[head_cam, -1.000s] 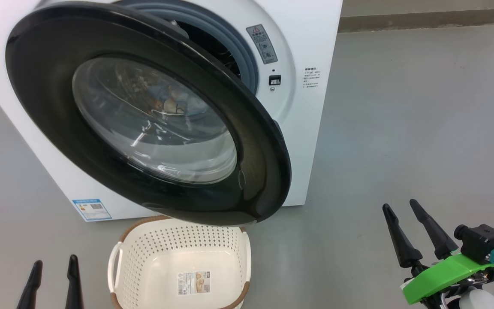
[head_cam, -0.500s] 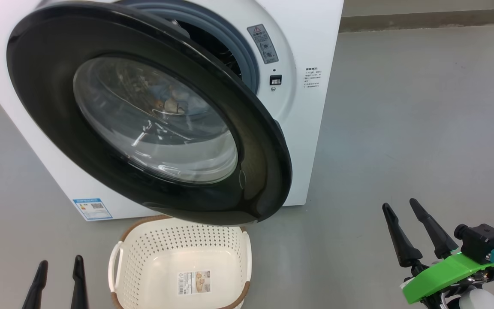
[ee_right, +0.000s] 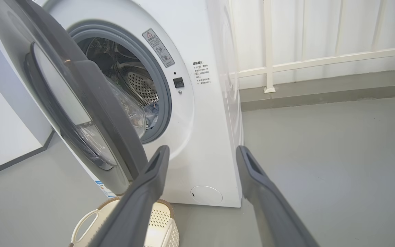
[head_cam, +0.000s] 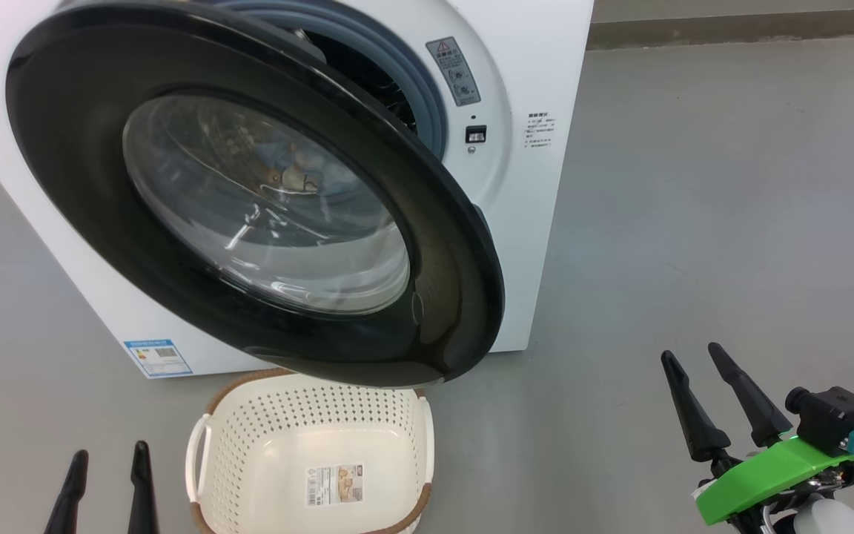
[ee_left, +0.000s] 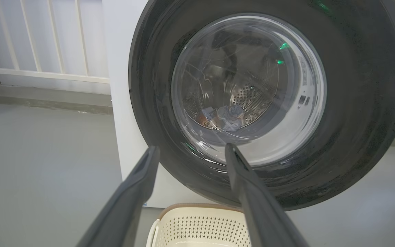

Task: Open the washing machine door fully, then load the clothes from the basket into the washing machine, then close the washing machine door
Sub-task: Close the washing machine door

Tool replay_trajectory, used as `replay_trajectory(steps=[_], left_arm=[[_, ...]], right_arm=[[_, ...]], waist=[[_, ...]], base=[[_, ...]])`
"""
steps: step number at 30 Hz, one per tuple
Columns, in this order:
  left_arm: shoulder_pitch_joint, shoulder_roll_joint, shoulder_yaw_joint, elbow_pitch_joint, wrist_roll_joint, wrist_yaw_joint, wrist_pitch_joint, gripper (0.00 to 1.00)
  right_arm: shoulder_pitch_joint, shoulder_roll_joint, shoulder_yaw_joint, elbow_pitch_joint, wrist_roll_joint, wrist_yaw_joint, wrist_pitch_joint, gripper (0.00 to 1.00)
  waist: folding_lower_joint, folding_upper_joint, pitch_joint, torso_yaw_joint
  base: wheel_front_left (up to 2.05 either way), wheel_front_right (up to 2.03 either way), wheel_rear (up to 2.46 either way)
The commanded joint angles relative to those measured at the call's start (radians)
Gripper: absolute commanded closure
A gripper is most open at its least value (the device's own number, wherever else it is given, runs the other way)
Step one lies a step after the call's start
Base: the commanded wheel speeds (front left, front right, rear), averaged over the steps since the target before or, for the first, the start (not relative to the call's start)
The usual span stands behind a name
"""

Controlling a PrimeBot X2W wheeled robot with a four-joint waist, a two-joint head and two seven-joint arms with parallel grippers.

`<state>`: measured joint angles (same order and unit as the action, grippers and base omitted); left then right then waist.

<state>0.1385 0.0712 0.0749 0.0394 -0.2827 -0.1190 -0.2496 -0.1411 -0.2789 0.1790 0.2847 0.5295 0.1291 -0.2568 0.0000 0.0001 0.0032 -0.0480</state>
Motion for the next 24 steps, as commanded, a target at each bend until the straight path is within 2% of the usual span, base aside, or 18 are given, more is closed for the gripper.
replay_trajectory(steps=[1, 11, 12, 13, 14, 16, 17, 18, 24], left_arm=[[-0.033, 0.008, 0.037, -0.028, 0.011, -0.006, -0.012, 0.0], [-0.036, 0.0, 0.034, -0.026, 0.013, -0.008, -0.012, 0.0], [-0.038, -0.001, 0.033, -0.024, 0.012, -0.009, -0.012, 0.0], [-0.039, -0.001, 0.031, -0.023, 0.012, -0.009, -0.012, 0.0], [-0.041, -0.002, 0.029, -0.021, 0.012, -0.009, -0.012, 0.0], [-0.044, -0.003, 0.024, -0.017, 0.012, -0.01, -0.012, 0.0], [-0.045, -0.003, 0.022, -0.016, 0.012, -0.01, -0.012, 0.0], [-0.046, -0.003, 0.02, -0.014, 0.013, -0.01, -0.012, 0.0], [-0.052, -0.004, 0.005, -0.005, 0.012, -0.011, -0.012, 0.0]], right_arm=[[-0.001, -0.017, 0.014, -0.028, -0.011, 0.002, -0.005, 0.0], [-0.005, -0.017, 0.014, -0.03, -0.006, 0.002, -0.005, 0.0], [-0.011, -0.02, 0.016, -0.03, -0.005, 0.002, -0.005, 0.04], [-0.017, -0.023, 0.017, -0.032, -0.005, 0.002, -0.005, 0.2], [-0.025, -0.027, 0.018, -0.034, -0.005, 0.002, -0.005, 0.45], [-0.039, -0.036, 0.017, -0.039, -0.005, 0.002, -0.005, 0.75], [-0.047, -0.04, 0.015, -0.044, -0.005, 0.002, -0.005, 0.96], [-0.054, -0.043, 0.013, -0.048, -0.004, 0.002, -0.005, 1.0], [-0.09, -0.057, 0.002, -0.085, -0.002, 0.002, -0.005, 1.0]], waist=[[0.0, -0.0001, 0.0, 0.0], [0.0, -0.0001, -0.001, 0.008], [0.0, -0.0001, 0.0, 0.009], [0.0, -0.0001, 0.0, 0.01], [0.0, -0.0001, 0.0, 0.012], [0.0, -0.0001, 0.002, 0.016], [0.0, -0.0001, 0.002, 0.019], [0.0, -0.0001, 0.002, 0.022], [0.0, -0.0001, 0.002, 0.06]], base=[[0.0, 0.0, 0.0], [0.0, 0.0, 0.0], [0.0, 0.0, 0.0], [0.0, 0.0, 0.0], [0.0, 0.0, 0.0], [0.0, 0.0, 0.0], [0.0, 0.0, 0.0], [0.0, 0.0, 0.0], [0.0, 0.0, 0.0]])
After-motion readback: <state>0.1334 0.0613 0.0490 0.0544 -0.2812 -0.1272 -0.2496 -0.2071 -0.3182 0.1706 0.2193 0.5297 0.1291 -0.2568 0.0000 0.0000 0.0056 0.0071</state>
